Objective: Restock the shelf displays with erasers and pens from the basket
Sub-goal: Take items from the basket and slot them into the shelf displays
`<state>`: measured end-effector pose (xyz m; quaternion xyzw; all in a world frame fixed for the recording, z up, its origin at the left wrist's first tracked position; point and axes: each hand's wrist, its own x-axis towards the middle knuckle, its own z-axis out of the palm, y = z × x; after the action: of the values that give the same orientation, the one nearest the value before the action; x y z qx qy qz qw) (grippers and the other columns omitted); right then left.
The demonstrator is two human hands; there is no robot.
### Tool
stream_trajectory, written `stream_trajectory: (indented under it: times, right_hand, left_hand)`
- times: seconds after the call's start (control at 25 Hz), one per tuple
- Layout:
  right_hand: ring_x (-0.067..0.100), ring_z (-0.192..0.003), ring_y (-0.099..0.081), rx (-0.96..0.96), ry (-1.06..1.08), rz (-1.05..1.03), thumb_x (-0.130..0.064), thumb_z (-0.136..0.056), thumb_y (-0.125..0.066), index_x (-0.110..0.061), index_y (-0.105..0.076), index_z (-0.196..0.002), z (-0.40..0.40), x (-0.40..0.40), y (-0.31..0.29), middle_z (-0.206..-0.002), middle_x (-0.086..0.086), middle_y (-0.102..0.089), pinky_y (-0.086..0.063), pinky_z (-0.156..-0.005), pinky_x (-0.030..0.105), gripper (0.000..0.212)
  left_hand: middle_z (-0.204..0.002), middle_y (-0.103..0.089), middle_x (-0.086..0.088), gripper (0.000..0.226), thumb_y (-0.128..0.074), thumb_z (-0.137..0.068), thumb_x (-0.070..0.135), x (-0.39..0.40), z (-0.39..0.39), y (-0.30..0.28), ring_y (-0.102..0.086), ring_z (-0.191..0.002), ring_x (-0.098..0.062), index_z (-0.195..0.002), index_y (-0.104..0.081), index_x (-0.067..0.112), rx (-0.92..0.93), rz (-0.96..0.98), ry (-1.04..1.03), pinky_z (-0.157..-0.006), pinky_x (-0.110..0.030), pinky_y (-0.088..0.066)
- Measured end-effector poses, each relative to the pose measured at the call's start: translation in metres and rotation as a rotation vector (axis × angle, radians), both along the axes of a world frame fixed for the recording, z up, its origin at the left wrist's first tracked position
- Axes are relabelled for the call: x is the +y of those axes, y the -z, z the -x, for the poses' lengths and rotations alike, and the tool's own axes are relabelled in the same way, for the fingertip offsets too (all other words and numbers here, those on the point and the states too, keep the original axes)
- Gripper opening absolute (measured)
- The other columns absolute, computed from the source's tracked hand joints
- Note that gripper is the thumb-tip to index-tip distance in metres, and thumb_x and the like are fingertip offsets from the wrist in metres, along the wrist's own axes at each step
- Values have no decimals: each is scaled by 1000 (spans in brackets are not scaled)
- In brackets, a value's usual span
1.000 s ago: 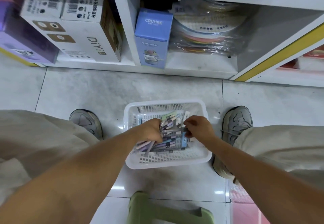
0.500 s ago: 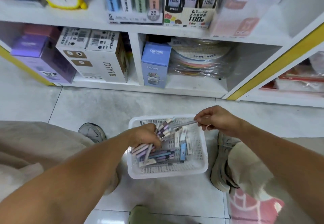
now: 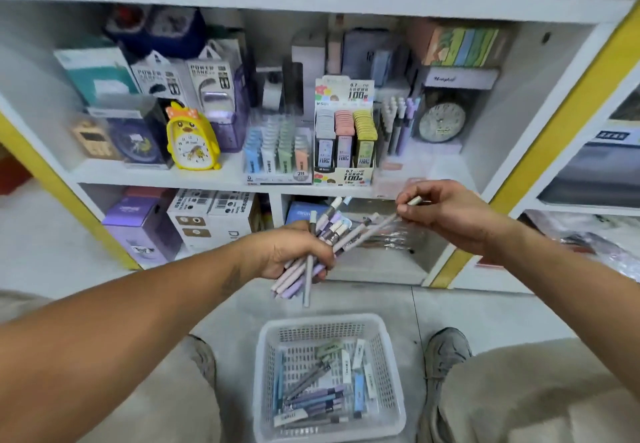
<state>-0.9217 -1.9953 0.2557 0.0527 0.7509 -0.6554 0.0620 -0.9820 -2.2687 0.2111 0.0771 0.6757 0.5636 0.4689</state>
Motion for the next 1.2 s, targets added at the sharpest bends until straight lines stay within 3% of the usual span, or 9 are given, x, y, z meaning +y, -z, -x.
stream_trajectory:
  times: [0.12,0.2,0.28,0.48,0.56,0.68,0.8,1.2]
  right_hand:
    - [17,-69,-67,186,138,45,9,-82,-72,-5,-68,-100,14,3,-48,-75,6,-69,-57,-67,23,24]
    - [16,-67,-68,283,240,63,6,-84,-72,-4,-68,-103,23,7,-74,-73,5,-70,-57,-67,23,23]
    - [17,-67,-69,366,328,49,3,-88,-70,-3,-70,-104,31,13,-94,-80,11,-72,-58,-68,23,17]
    - [20,-77,-73,563,414,-267,-1,-92,-68,-2,-67,-111,56,20,-110,-92,21,-72,-59,-70,21,19]
    - [22,-80,-73,569,388,-387,-3,-92,-69,-10,-65,-107,63,18,-103,-92,20,-72,-61,-75,28,17]
    - [13,-77,-73,557,347,-499,-8,-90,-72,-21,-61,-95,70,14,-85,-78,1,-73,-61,-80,40,18]
    - [14,-78,-72,546,278,-578,-11,-90,-73,-24,-58,-92,72,14,-70,-78,-1,-72,-59,-81,47,19]
    - [14,-82,-71,550,120,-656,-10,-87,-76,-17,-61,-95,76,9,-60,-84,0,-71,-58,-81,41,18]
  left_hand:
    - [-67,-63,-16,22,-69,-72,-4,11,12,-50,-62,-56,-24,-93,-63,-3,20,-41,-40,-65,-32,-56]
    - [-63,-64,-15,6,-67,-72,-5,19,19,-79,-64,-53,-22,-76,-65,-1,16,-83,-95,-57,-28,-57]
    - [-58,-64,-15,13,-63,-75,-8,28,27,-102,-64,-50,-21,-65,-64,0,37,-122,-159,-52,-26,-56]
    - [-61,-57,-12,14,-57,-80,-7,55,52,-127,-60,-51,-19,-71,-57,4,-7,-243,-300,-51,-25,-55]
    - [-59,-56,-11,16,-56,-81,-8,63,59,-125,-59,-52,-19,-70,-58,5,-36,-272,-329,-50,-25,-54]
    - [-60,-56,-11,16,-55,-82,-9,67,69,-112,-58,-50,-19,-75,-60,4,-60,-311,-345,-48,-24,-53]
    - [-63,-57,-14,14,-57,-80,-11,65,75,-104,-59,-51,-20,-75,-61,2,-50,-288,-347,-50,-25,-53]
    - [-61,-62,-17,21,-63,-74,-10,70,86,-103,-62,-51,-23,-59,-68,3,31,-193,-327,-53,-25,-55]
